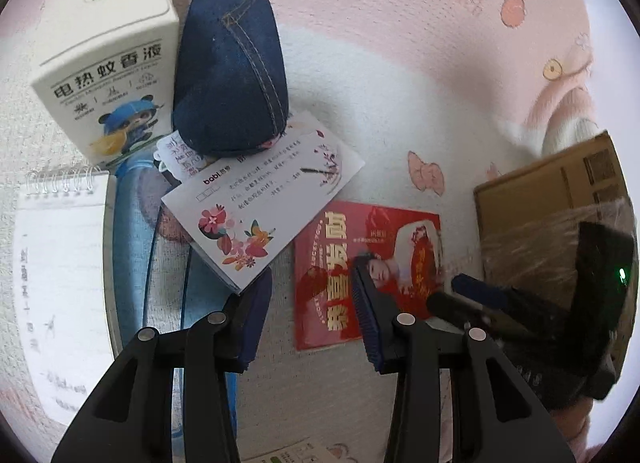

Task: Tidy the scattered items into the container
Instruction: 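Close the right gripper on the red envelope's edge and lift it, then carry the red envelope into the cardboard box and open the right gripper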

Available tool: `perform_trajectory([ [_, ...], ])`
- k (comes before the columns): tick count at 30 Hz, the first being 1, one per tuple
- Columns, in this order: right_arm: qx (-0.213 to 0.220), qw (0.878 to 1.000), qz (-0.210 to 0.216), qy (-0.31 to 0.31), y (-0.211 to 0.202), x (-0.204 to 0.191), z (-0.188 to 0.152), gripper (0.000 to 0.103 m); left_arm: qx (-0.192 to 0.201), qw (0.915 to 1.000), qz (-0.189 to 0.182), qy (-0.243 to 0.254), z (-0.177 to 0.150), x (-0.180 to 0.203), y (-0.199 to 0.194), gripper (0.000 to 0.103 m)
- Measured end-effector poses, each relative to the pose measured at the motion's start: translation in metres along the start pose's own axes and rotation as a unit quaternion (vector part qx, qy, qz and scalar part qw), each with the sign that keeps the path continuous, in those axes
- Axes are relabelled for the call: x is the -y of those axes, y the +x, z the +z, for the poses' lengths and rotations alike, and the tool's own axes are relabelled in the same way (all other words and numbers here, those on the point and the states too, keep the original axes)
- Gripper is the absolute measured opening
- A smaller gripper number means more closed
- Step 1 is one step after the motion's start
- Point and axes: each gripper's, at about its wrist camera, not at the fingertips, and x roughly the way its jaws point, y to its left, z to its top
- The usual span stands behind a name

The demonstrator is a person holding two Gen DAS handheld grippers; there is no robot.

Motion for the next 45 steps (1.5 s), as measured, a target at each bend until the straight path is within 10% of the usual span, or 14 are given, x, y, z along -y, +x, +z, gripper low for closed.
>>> perform_trajectory([
  [11, 0.070, 0.997, -0.006, -0.022, 0.001, -0.005, -0.005, 0.060, -0.004, 0.9995, -0.031, 0.011, -0.005, 0.013, 0.009, 0.043],
  [16, 0.091, 0.995, -0.040, -0.029, -0.009, -0.008, -0.010, 0.030, -0.002, 0.9995, 0.002, 0.030, -0.010, 0.015, 0.003, 0.030],
  [31, 0.239, 0.969, -0.017, -0.061, -0.144, -0.035, -0.004, 0.016, 0.102, 0.9921, -0.072, 0.009, -0.016, 0.031, -0.109, 0.017],
  [45, 0.323, 0.945, -0.057, -0.016, -0.250, -0.001, -0.027, 0.016, 0.126, 0.9700, -0.155, 0.138, -0.017, 0.141, -0.154, 0.018],
])
